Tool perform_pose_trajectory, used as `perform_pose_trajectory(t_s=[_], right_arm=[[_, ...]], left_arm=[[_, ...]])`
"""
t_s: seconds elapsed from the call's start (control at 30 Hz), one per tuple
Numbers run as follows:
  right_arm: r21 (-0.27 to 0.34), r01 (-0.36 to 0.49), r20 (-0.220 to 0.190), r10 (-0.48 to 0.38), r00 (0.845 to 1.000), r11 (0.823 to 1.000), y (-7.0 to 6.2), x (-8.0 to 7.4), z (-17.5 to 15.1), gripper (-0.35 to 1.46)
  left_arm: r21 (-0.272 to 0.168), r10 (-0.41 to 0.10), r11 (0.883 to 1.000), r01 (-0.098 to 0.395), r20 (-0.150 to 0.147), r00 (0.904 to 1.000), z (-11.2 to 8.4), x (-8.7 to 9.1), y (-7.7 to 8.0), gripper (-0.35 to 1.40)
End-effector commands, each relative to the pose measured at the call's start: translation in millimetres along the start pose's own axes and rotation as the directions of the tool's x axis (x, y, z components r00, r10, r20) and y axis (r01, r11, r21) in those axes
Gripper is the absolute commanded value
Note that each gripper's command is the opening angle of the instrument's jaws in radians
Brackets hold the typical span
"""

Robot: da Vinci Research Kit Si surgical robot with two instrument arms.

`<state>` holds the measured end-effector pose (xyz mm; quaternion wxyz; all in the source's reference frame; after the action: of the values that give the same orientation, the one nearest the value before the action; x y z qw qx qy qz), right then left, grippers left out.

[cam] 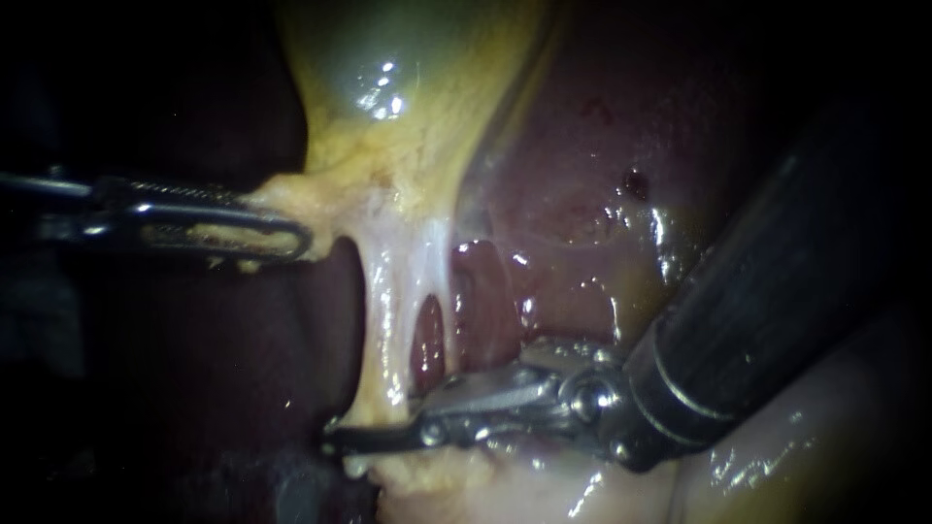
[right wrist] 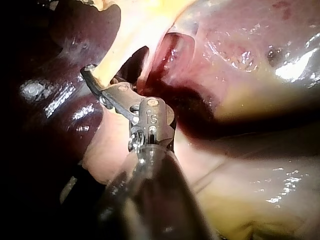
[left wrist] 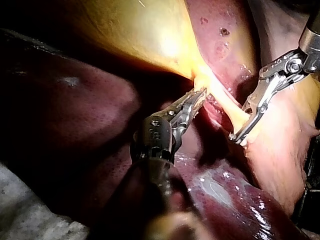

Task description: Going back second clip left tube

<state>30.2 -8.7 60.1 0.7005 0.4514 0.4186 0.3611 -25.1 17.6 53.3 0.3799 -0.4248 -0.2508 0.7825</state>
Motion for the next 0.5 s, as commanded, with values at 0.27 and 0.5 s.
perform_pose_trajectory(t_s=[0.27,0.5], right_arm=[[0.003,0.012,-0.001,-0.012,1.000,1.000,0.2,-0.1,-0.1,-0.35],[0.024,0.092,-0.044,-0.091,0.995,0.995,1.1,-0.1,0.8,0.43]], left_arm=[[-0.001,0.001,1.000,-0.001,0.000,1.0000,0.0,0.0,0.0,-0.35],[-0.002,0.001,1.000,-0.001,0.000,1.0000,-0.1,-0.1,0.0,-0.35]])
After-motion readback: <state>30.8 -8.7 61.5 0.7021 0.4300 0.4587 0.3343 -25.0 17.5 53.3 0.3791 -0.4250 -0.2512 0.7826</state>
